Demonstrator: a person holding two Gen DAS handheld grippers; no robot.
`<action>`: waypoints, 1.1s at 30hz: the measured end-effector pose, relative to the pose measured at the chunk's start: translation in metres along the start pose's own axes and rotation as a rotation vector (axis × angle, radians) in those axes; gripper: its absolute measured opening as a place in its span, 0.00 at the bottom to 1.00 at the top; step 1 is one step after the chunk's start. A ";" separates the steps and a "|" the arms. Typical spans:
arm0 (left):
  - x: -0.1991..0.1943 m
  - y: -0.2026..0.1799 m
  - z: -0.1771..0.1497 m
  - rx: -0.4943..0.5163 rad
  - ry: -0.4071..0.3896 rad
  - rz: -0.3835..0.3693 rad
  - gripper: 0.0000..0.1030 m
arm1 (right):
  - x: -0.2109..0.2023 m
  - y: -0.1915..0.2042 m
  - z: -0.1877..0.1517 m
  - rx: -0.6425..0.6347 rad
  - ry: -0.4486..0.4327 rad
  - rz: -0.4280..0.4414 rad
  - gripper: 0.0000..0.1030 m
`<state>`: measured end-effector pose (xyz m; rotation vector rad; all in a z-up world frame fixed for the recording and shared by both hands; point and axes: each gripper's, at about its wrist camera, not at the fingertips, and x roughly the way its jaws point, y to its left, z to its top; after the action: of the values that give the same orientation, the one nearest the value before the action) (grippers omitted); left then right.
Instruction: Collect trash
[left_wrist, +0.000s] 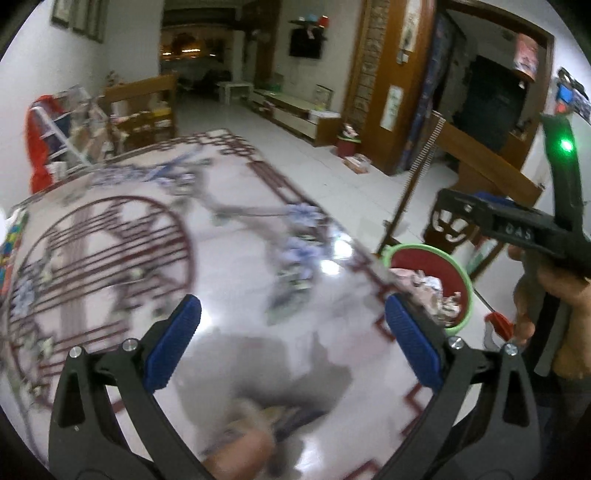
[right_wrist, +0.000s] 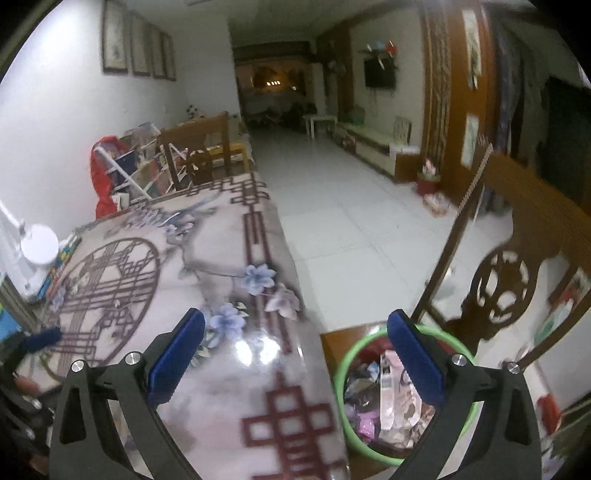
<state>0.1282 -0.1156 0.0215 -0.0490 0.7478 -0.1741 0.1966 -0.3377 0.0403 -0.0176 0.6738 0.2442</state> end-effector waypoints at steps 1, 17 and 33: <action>-0.007 0.009 -0.002 -0.010 -0.014 0.019 0.95 | -0.003 0.011 -0.001 -0.021 -0.013 -0.003 0.93; -0.058 0.071 -0.048 -0.103 -0.168 0.195 0.95 | -0.024 0.116 -0.056 -0.033 -0.033 0.081 0.93; -0.069 0.074 -0.053 -0.116 -0.208 0.196 0.95 | -0.046 0.124 -0.060 -0.110 -0.191 -0.015 0.93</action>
<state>0.0531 -0.0300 0.0214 -0.1018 0.5504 0.0606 0.0963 -0.2330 0.0299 -0.1031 0.4694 0.2646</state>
